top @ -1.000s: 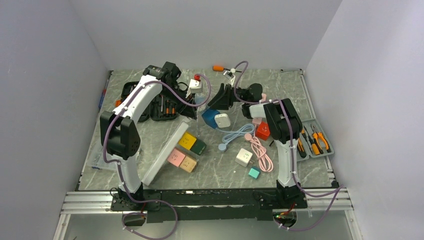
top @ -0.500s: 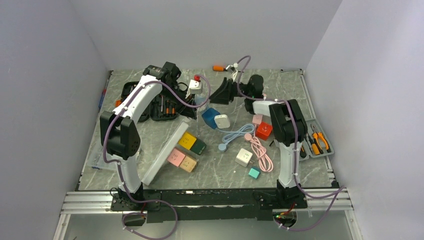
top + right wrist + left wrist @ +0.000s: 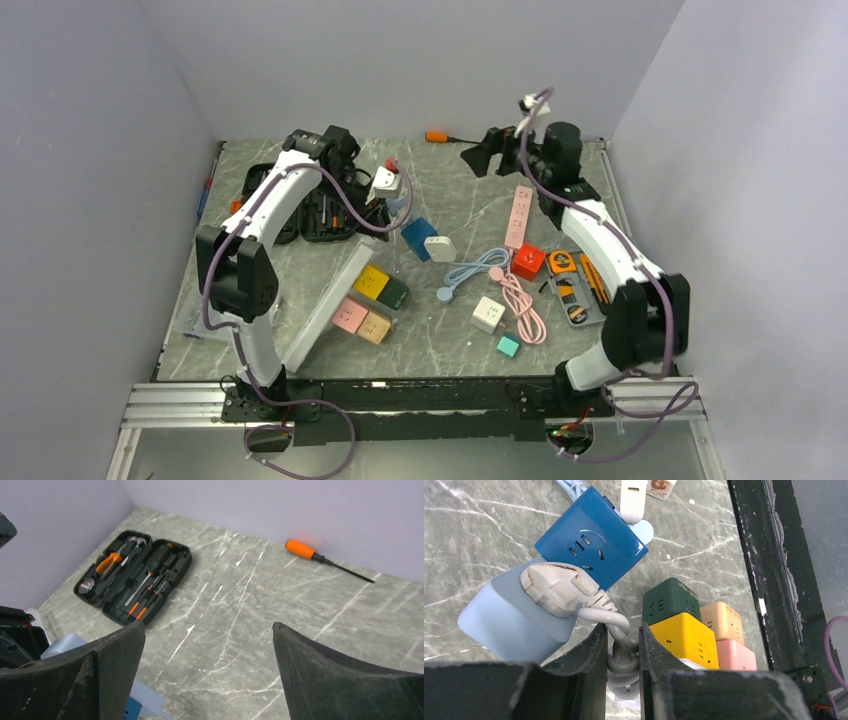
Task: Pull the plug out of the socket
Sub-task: Remove the plug from the socket.
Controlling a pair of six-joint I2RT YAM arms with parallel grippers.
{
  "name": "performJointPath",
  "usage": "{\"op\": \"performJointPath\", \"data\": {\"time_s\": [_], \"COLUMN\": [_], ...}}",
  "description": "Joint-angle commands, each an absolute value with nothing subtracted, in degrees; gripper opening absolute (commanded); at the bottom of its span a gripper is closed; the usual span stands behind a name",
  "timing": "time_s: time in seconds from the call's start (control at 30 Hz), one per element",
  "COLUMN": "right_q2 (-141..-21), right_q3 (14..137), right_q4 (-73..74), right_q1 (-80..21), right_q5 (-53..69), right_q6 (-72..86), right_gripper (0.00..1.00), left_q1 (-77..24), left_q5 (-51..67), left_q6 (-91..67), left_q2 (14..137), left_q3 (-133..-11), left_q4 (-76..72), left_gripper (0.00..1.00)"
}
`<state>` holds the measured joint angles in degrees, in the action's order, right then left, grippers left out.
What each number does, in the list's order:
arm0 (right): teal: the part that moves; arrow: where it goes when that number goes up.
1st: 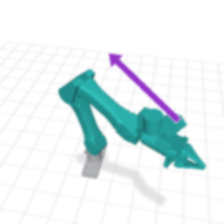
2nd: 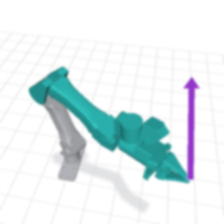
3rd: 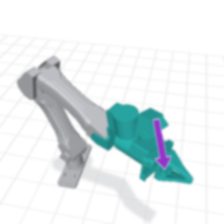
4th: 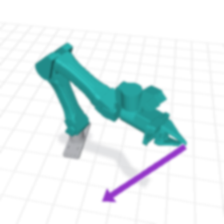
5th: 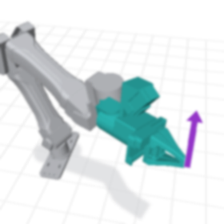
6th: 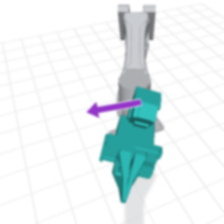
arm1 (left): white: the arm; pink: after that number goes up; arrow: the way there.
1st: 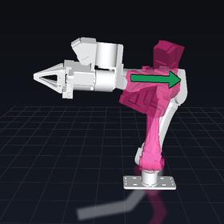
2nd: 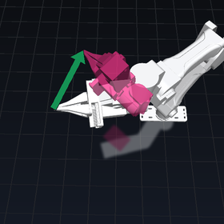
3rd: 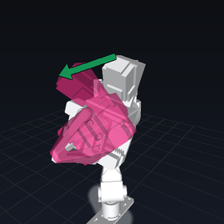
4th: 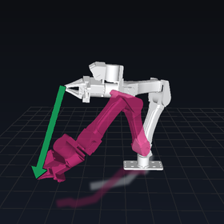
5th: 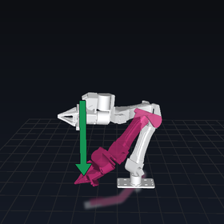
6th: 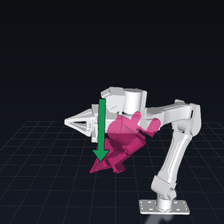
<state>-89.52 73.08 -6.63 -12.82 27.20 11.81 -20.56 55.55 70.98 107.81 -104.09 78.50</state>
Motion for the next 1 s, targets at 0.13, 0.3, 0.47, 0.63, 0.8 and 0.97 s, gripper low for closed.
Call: {"op": "performJointPath", "data": {"time_s": [0.13,0.3,0.47,0.63,0.8,0.97], "right_q2": [-83.97,-81.42,-82.81,-80.91,-79.32,-79.24], "right_q3": [68.88,64.67,64.81,60.74,56.36,54.52], "right_q4": [-5.39,-4.23,-5.16,-9.5,-16.09,-20.27], "right_q1": [-11.82,-17.28,-20.23,-23.92,-25.77,-27.73], "right_q5": [33.19,39.47,50.09,52.36,55.99,56.27], "right_q6": [10.88,4.32,3.97,2.64,4.33,5.11], "right_gripper": [0.82,0.77,0.73,0.7,0.69,0.69], "left_q1": [-21.09,-21.14,-22.2,-22.41,-22.49,-22.77], "left_q5": [60.31,63.68,63.91,64.52,64.86,65.39], "left_q6": [82.03,86.88,87.79,86.55,85.36,84.58], "left_q2": [97.21,94.51,92.46,94.36,94.29,92.6], "left_q3": [-107.77,-109.21,-107.45,-109.79,-110.02,-108.6], "left_q4": [86.7,90.07,88.59,89.55,88.65,87.66], "left_gripper": [0.0,0.0,0.0,0.0,0.0,0.0]}}
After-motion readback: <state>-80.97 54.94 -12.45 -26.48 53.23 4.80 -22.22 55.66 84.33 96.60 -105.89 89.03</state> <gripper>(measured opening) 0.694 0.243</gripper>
